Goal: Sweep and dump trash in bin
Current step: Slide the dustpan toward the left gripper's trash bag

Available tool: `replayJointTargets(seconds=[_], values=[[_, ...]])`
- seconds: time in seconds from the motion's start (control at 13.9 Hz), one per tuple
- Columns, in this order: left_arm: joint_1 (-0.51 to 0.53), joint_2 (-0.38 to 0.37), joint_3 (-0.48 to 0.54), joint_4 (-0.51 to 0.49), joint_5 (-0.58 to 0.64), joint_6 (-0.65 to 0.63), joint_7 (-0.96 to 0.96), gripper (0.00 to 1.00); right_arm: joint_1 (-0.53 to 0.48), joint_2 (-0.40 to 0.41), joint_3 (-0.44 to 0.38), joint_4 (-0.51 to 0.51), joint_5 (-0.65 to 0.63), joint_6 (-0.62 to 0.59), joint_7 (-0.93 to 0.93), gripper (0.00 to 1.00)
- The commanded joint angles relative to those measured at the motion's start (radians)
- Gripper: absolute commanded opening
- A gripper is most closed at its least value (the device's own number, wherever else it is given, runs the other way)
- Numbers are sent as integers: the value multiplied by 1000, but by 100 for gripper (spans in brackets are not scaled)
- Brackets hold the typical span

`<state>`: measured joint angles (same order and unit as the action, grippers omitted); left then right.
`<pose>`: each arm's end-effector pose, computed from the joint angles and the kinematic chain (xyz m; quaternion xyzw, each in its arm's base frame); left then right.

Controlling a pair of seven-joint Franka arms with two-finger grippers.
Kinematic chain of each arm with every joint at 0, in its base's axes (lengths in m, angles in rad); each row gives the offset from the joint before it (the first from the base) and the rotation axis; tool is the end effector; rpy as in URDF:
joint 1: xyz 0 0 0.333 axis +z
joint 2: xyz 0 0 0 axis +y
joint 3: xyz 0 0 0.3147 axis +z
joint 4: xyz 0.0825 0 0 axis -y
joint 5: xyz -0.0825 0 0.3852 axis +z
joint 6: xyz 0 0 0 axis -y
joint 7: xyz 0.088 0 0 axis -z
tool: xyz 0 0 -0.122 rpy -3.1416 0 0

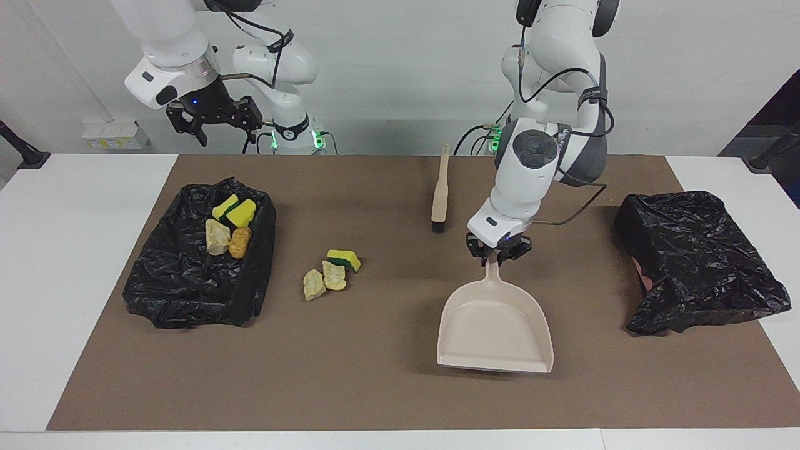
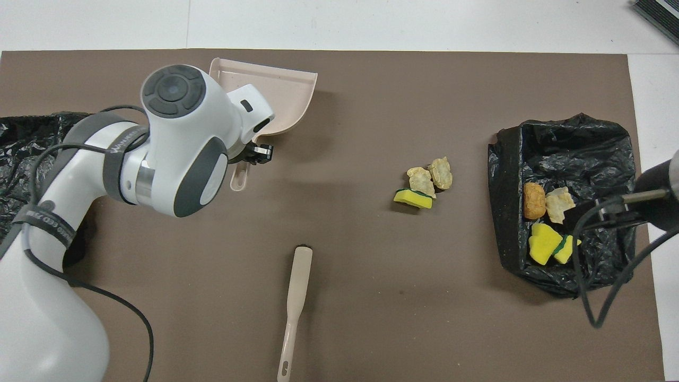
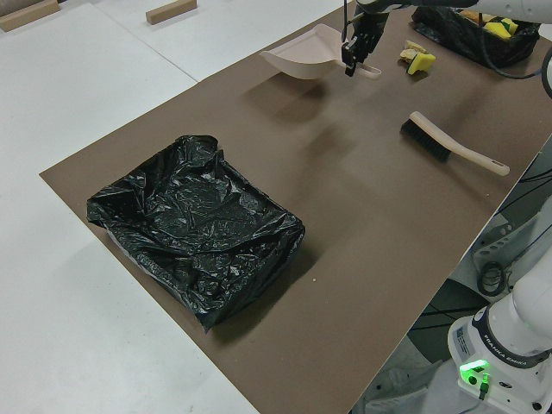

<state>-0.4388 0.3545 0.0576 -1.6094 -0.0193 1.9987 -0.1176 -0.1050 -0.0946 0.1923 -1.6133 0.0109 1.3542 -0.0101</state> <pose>0.6164 -0.2528 0.4096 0.9914 -0.1295 0.0174 0.0033 0.4977 0.0499 0.6208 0.9954 0.0481 -0.0828 0.0068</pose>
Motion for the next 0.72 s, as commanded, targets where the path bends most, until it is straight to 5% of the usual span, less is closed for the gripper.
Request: replayJointTargets(seconds=[0.0, 0.22, 0.36, 0.65], values=[[73, -25, -7, 0, 15, -50, 215, 0, 57, -187, 4, -253, 56, 71, 79, 100], [155, -31, -7, -9, 15, -86, 544, 0, 135, -312, 4, -397, 168, 83, 126, 100], [211, -31, -7, -15, 15, -93, 845, 0, 278, -306, 10, -421, 185, 112, 336, 100], [287, -49, -4, -67, 18, -74, 1344, 0, 552, -223, 18, -513, 313, 382, 778, 100]])
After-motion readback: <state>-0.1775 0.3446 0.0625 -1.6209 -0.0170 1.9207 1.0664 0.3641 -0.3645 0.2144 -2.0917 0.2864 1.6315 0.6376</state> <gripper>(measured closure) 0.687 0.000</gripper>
